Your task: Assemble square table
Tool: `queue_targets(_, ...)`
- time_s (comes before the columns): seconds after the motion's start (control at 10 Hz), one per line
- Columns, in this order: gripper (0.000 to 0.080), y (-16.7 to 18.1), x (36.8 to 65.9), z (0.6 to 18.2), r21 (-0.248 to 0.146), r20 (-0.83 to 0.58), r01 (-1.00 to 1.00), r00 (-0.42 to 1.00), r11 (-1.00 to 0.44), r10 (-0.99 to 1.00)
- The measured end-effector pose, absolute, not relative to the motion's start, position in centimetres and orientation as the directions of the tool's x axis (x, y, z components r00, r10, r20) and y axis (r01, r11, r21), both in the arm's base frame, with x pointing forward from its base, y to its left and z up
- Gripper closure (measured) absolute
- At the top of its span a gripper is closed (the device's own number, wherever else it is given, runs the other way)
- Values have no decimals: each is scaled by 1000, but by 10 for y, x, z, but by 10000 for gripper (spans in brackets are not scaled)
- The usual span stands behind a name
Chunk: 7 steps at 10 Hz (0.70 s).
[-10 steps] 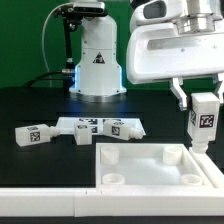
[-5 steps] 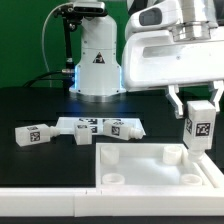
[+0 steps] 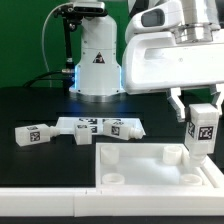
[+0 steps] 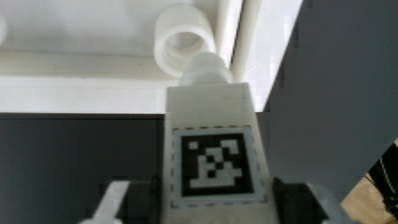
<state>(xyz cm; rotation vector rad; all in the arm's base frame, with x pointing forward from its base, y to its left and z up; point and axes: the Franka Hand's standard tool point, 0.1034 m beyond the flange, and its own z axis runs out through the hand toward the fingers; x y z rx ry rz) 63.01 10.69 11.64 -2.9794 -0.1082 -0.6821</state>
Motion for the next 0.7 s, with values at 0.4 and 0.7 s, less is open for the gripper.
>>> queue_targets(0.4,512,100,634,103,-48,443,103,894,-993,71)
queue_targets(0.7,512,101,630,91,-49,433,104,898,-993,73)
